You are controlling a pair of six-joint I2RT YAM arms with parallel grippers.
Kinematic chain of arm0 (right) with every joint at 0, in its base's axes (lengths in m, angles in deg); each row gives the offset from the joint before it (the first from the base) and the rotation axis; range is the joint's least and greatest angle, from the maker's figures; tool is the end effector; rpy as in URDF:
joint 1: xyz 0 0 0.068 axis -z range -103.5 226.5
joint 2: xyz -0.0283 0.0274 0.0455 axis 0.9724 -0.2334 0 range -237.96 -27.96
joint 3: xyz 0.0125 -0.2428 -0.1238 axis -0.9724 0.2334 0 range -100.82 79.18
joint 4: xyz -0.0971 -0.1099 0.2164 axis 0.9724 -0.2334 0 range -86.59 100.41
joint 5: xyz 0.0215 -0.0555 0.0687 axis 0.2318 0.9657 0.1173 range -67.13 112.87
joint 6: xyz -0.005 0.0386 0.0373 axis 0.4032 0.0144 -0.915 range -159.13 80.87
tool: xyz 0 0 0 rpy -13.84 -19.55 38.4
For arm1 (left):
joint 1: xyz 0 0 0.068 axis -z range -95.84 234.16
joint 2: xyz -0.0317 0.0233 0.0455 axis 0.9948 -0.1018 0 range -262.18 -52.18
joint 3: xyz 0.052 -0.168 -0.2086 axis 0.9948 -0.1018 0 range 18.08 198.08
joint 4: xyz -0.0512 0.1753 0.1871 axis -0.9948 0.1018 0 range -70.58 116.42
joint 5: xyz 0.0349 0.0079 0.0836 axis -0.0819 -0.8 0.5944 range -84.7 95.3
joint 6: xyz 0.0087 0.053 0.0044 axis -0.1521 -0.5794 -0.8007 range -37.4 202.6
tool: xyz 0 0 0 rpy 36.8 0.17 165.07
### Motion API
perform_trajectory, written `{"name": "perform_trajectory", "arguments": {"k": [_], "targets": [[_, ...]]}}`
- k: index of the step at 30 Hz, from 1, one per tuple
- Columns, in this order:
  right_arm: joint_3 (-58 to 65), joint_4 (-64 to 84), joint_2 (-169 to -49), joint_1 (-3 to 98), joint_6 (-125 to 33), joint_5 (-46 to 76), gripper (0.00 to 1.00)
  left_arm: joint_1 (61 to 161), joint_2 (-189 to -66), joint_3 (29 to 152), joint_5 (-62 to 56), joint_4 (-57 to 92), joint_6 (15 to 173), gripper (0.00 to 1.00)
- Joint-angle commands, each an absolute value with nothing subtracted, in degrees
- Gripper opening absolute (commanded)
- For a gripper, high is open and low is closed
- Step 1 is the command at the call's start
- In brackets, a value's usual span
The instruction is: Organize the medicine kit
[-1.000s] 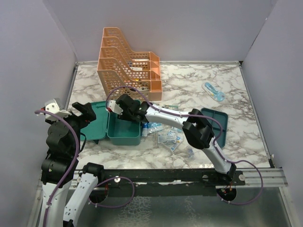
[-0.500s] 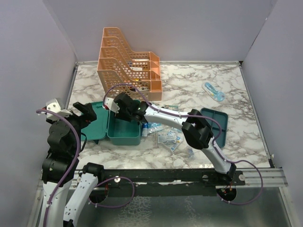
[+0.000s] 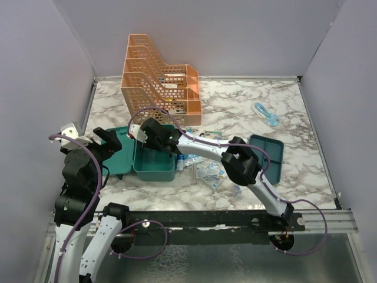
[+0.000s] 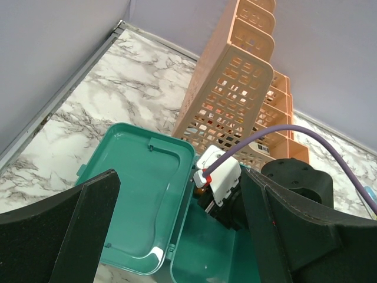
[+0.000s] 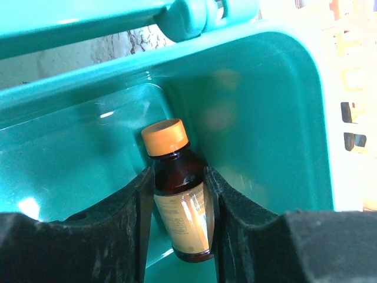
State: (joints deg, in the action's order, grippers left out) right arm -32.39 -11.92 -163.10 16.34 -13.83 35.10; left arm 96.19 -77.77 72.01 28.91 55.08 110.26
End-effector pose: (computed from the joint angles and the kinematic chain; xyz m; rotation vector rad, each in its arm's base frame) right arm 0.2709 0.4572 0.1787 -1.5178 1.7929 0.0450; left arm 0.0759 -0.0017 0.3831 -0.5290 1.6057 -0.1698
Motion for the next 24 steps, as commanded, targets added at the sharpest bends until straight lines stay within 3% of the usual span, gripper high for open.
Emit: {"name": "perform_trajectory", "arguments": {"k": [1, 11, 21, 24], "targets": [[-31.9, -10.9, -163.3, 15.9, -14.3, 37.2, 0.37, 96.3, -76.9, 70.7, 28.4, 55.5, 111.0, 0.87], [-30.5, -11.7, -162.0, 15.9, -13.8, 39.9, 0.33, 96.3, -76.8, 71.1, 28.4, 55.5, 109.9, 0.87], [-32.2, -14.2, -158.0, 15.9, -20.2, 38.4, 0.45, 96.3, -77.7, 71.5, 27.8, 55.5, 110.1, 0.88], [-34.0, -14.8, -156.8, 15.9, -22.5, 37.6, 0.52, 96.3, -78.0, 71.9, 27.6, 55.5, 110.0, 0.88]]}}
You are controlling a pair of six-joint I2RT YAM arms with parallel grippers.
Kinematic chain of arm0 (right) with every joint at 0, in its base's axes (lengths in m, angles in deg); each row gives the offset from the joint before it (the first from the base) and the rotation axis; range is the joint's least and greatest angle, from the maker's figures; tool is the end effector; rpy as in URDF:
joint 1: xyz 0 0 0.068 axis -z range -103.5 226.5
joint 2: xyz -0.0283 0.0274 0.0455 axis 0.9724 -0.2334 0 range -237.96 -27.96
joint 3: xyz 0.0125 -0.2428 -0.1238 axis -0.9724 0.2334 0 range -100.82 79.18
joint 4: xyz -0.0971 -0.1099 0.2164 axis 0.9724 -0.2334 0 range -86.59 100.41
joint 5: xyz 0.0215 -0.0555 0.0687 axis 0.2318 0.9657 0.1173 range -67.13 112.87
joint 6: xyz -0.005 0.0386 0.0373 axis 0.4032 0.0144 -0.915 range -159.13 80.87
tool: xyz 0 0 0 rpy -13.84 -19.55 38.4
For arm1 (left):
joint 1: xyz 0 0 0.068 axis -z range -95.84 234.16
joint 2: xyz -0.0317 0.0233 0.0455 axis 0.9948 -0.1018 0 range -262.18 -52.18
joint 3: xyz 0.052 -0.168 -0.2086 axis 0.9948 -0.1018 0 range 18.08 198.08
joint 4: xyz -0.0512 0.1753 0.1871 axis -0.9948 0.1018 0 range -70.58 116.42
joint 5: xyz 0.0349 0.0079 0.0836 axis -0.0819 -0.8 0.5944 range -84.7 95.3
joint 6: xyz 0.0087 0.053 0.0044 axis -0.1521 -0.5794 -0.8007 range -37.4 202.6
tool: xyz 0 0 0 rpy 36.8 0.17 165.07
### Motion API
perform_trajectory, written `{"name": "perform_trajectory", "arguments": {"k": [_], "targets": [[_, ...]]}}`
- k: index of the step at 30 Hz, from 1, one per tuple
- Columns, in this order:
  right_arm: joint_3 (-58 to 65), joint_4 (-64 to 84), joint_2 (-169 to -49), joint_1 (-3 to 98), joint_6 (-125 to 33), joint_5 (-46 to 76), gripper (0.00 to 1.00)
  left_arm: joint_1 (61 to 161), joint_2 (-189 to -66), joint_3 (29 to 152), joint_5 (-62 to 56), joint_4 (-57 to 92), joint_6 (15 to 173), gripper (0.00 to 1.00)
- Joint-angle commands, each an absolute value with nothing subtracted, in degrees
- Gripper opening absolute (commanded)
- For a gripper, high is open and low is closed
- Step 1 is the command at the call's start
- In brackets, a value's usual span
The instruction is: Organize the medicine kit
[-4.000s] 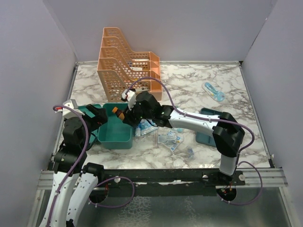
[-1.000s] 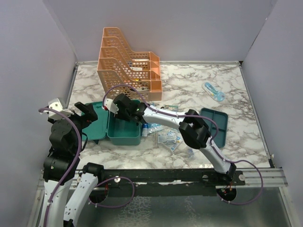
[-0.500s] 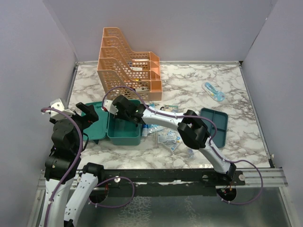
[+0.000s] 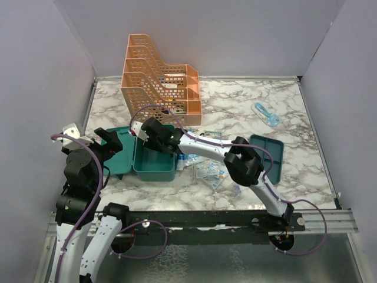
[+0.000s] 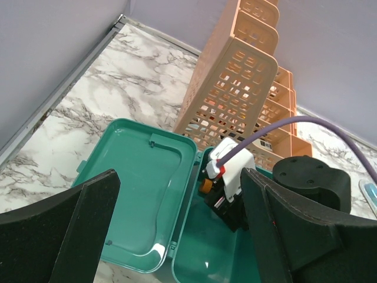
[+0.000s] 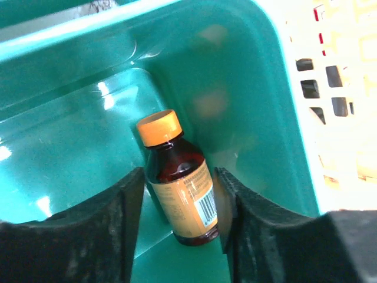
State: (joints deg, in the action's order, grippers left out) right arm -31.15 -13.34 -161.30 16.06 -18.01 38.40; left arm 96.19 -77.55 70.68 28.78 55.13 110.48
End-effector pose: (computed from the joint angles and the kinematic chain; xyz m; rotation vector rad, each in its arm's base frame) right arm 0.2669 0.4514 0.1862 -1.4361 1.8587 0.0117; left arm 0.0784 -0.0023 0.3764 -0.5305 1.6248 -0.1663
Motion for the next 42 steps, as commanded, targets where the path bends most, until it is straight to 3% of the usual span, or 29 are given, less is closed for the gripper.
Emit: {"name": "perform_trajectory", "arguments": {"k": [1, 12, 22, 30, 42], "targets": [[-34.5, -14.9, -156.4, 15.9, -23.2, 37.4, 0.54, 96.3, -78.1, 72.0, 27.6, 55.5, 110.0, 0.88], [-26.8, -10.2, -142.4, 16.2, -36.5, 35.7, 0.59, 96.3, -79.8, 73.8, 23.4, 55.4, 108.1, 0.91], [-4.0, -13.4, -119.8, 22.6, -53.6, 48.8, 0.59, 96.2, -81.4, 71.0, 7.2, 49.9, 102.9, 0.99], [11.6, -20.5, -110.1, 32.1, -70.6, 51.7, 0.59, 96.5, -82.6, 69.7, 4.5, 46.6, 102.8, 0.99], [23.4, -20.2, -110.7, 41.8, -85.4, 50.8, 0.57, 96.6, -82.3, 67.6, -0.1, 44.4, 106.2, 0.99]]}}
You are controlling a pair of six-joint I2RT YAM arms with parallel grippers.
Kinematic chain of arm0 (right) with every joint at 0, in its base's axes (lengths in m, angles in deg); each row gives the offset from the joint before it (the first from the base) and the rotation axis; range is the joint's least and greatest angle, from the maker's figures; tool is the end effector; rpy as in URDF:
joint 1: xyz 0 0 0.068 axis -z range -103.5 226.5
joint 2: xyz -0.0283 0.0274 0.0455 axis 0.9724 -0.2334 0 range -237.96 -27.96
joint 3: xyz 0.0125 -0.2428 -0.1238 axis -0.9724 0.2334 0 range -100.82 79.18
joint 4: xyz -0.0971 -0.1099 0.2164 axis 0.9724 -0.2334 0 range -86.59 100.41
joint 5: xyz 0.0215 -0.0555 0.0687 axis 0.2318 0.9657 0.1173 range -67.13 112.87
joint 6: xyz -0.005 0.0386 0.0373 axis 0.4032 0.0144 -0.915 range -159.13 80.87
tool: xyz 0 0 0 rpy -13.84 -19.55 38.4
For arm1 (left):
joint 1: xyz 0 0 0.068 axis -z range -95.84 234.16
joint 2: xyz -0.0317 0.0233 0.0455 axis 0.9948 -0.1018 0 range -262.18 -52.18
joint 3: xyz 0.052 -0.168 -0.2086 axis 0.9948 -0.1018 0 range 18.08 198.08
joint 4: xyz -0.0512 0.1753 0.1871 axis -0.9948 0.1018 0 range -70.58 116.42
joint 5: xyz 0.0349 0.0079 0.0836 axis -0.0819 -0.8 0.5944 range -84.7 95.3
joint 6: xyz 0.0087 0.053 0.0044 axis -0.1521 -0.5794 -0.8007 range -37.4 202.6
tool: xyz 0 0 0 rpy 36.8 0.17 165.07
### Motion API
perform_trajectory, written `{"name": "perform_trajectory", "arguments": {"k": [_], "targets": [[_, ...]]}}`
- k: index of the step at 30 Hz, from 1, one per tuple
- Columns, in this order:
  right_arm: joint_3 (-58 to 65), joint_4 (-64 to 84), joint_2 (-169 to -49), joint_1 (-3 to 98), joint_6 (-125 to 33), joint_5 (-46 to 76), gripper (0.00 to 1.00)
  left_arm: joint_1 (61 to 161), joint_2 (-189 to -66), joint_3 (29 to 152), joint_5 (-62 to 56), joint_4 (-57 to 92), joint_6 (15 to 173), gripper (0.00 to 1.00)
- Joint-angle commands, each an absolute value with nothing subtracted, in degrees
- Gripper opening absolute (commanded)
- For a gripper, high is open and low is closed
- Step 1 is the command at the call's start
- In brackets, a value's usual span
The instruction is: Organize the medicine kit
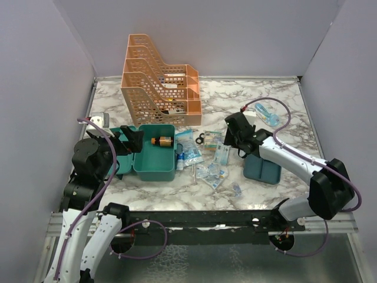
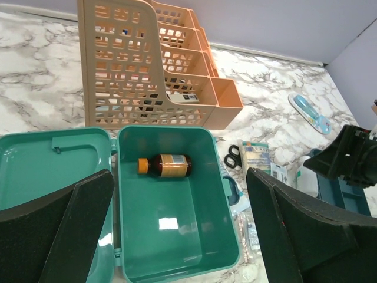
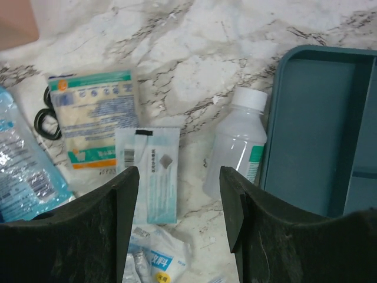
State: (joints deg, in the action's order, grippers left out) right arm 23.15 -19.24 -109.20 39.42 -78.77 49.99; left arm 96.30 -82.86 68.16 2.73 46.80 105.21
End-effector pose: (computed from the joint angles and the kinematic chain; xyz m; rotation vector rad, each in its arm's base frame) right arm 0.2394 0.1607 0.2380 0.2346 2.3744 0.0178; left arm 0.1096 -0.0252 0.3710 -0.1245 1.7297 -0.4874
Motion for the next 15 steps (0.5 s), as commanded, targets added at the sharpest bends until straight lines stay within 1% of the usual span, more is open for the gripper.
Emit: {"name": "perform_trajectory", "arguments": {"k": [1, 8, 15], "targets": [[23.6, -20.8, -111.3, 42.2, -86.3, 50.8, 0.57, 96.6, -82.3, 67.6, -0.4, 44.5, 106.3, 0.99], [25.9, -20.3, -113.5, 44.4, -88.7, 53.0, 0.53, 96.6, -82.7, 67.5, -2.0, 44.3, 106.3, 0.99], [25.7, -22.1, -116.6, 45.2, -90.1, 54.5, 0.54, 96.6, -82.6, 67.1, -1.4, 44.3, 106.5, 0.99]]}}
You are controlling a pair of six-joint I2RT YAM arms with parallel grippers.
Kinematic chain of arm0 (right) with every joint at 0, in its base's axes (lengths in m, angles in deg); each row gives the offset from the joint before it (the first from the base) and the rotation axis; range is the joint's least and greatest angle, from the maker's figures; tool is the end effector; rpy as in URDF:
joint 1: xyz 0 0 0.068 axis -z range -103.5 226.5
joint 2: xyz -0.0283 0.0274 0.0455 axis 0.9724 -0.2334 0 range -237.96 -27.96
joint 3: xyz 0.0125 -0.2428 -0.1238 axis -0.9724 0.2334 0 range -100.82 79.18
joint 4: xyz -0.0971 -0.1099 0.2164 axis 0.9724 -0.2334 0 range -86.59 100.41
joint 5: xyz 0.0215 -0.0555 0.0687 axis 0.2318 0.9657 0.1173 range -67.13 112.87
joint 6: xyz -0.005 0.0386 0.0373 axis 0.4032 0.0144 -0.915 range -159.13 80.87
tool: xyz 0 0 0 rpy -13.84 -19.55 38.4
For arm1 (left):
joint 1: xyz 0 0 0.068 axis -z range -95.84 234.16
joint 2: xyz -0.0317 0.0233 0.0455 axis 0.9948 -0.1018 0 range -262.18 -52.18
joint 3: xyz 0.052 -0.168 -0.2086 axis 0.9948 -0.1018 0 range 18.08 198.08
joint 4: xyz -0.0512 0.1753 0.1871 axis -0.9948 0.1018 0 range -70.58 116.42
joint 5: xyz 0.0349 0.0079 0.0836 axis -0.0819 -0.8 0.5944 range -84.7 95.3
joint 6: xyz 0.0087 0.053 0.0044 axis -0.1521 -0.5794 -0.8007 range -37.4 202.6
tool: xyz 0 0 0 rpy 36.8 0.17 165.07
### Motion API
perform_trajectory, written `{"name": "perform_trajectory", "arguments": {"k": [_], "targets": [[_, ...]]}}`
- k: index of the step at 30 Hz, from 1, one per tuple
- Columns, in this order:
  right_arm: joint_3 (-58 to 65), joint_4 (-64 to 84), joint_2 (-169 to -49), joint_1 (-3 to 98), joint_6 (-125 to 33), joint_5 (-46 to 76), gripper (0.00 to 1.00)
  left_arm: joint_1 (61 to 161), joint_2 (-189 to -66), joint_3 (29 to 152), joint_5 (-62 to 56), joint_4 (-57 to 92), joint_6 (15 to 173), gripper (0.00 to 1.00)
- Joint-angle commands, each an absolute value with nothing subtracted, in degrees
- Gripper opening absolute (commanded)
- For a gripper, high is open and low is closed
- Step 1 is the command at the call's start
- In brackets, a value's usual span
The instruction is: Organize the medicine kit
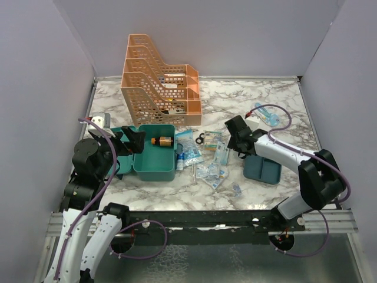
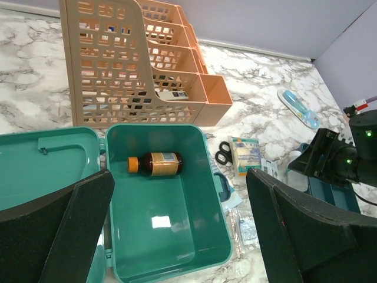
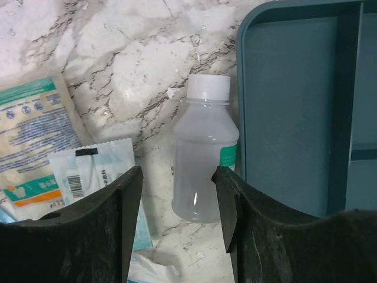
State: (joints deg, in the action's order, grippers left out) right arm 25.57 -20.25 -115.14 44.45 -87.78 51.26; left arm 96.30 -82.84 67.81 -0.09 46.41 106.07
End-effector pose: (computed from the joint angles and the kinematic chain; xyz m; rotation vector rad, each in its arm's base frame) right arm 0.2549 0.1397 0.1969 0.5007 2.4377 -0.1107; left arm 0.1098 -0.0271 0.3699 -0.1006 1.7354 -0.5402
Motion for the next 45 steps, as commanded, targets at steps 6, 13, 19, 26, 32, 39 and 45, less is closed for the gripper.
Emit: {"name": "perform_trajectory", "arguments": {"k": [6, 13, 19, 26, 32, 39, 45], "targets": [[26.2, -21.2, -118.5, 46.0, -89.8, 53.9, 0.55, 96.6, -82.7, 66.9, -1.0, 44.3, 106.5, 0.99], [28.5, -18.7, -118.7, 46.5, -89.3, 53.1, 0.53, 96.6, -82.6, 66.7, -0.6, 44.2, 106.4, 0.99], [28.6, -15.4, -119.0, 46.8, -86.8, 51.5, 0.47, 96.6, -82.6, 66.3, -0.1, 44.3, 106.8, 0.99], [28.5, -13.4, -118.1, 46.8, -83.9, 50.7, 0.38, 96.6, -82.7, 66.5, -0.1, 44.2, 106.8, 0.99], [30.8, -8.5, -113.6, 46.8, -78.8, 45.6, 0.34, 96.6, -83.3, 66.1, -1.5, 44.2, 108.1, 0.99], [31.9, -0.3, -106.7, 46.7, -65.1, 26.0, 0.31, 96.6, -85.3, 65.7, -6.8, 42.5, 110.6, 0.99], [33.6, 4.1, -98.8, 46.7, -57.9, 6.3, 0.31, 96.6, -85.4, 65.7, -10.5, 41.1, 116.0, 0.99]]}}
